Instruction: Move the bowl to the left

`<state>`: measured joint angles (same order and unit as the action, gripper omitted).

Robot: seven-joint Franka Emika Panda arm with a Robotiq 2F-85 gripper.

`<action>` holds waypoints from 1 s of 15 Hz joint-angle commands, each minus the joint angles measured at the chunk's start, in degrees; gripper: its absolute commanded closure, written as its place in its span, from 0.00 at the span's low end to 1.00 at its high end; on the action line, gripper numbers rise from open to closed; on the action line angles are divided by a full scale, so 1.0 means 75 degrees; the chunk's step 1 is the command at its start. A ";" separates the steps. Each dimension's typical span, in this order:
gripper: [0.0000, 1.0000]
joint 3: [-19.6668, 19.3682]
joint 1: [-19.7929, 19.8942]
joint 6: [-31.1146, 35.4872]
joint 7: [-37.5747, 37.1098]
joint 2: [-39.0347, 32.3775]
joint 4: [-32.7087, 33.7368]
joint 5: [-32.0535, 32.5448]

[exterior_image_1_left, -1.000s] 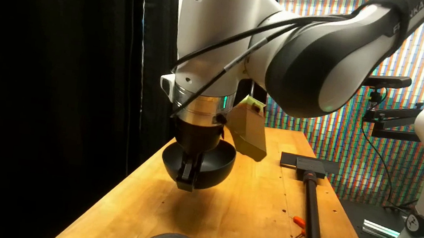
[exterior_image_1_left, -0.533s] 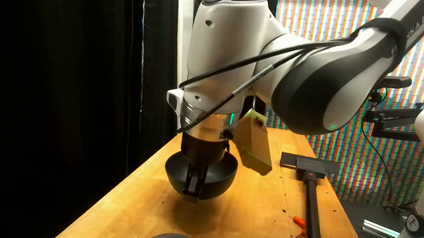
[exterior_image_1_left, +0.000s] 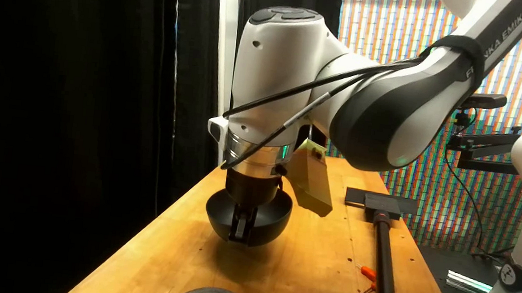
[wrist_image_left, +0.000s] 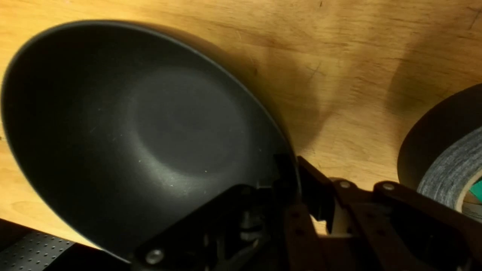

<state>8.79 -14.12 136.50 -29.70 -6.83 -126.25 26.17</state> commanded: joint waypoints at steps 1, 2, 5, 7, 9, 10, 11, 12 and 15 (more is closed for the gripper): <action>0.98 -0.0047 0.0070 0.0314 0.0249 -0.0066 -0.0011 -0.0145; 0.98 -0.0043 0.0072 0.0347 0.0300 -0.0095 -0.0008 -0.0227; 0.98 -0.0108 0.0086 0.0428 0.0347 -0.0306 0.0028 -0.0261; 0.98 -0.0119 0.0075 0.0462 0.0419 -0.0398 0.0037 -0.0368; 0.98 -0.0176 0.0075 0.0510 0.0443 -0.0536 0.0060 -0.0363; 0.98 -0.0195 0.0075 0.0520 0.0460 -0.0583 0.0069 -0.0382; 0.98 -0.0190 0.0065 0.0528 0.0487 -0.0588 0.0077 -0.0435; 0.98 -0.0185 0.0063 0.0517 0.0522 -0.0587 0.0088 -0.0497; 0.98 -0.0210 0.0067 0.0496 0.0593 -0.0626 0.0131 -0.0551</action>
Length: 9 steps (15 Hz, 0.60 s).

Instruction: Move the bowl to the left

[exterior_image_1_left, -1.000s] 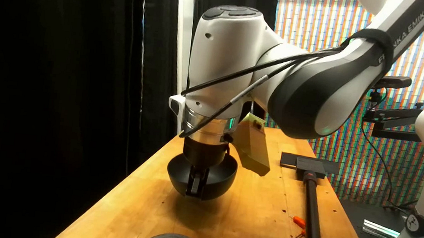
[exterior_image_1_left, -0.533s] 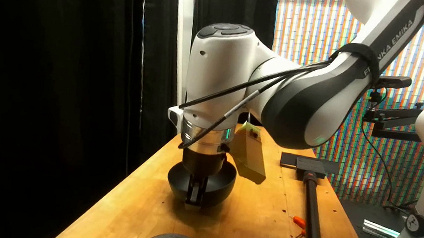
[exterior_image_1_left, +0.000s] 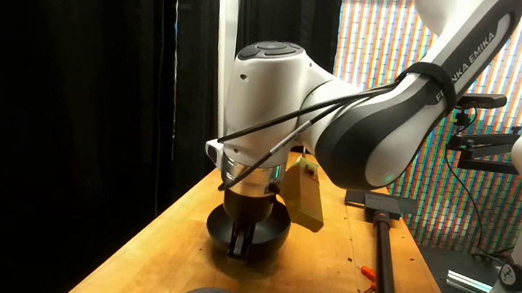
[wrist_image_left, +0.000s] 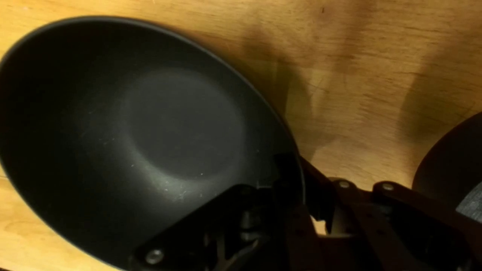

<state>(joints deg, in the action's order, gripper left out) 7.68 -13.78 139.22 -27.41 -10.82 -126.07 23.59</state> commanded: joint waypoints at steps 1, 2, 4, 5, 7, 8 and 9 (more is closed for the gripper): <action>0.66 -0.0052 0.0019 0.0108 0.0348 -0.0086 0.0112 -0.0254; 0.64 -0.0049 0.0016 0.0093 0.0372 -0.0085 0.0120 -0.0284; 0.74 -0.0089 -0.0064 -0.0015 0.0137 -0.0021 -0.0002 -0.0108; 0.67 -0.0091 -0.0066 -0.0016 0.0137 -0.0033 -0.0015 -0.0109; 0.58 -0.0092 -0.0068 -0.0016 0.0137 -0.0042 -0.0024 -0.0109; 0.58 -0.0092 -0.0068 -0.0016 0.0137 -0.0042 -0.0023 -0.0109; 0.58 -0.0092 -0.0068 -0.0016 0.0137 -0.0042 -0.0024 -0.0109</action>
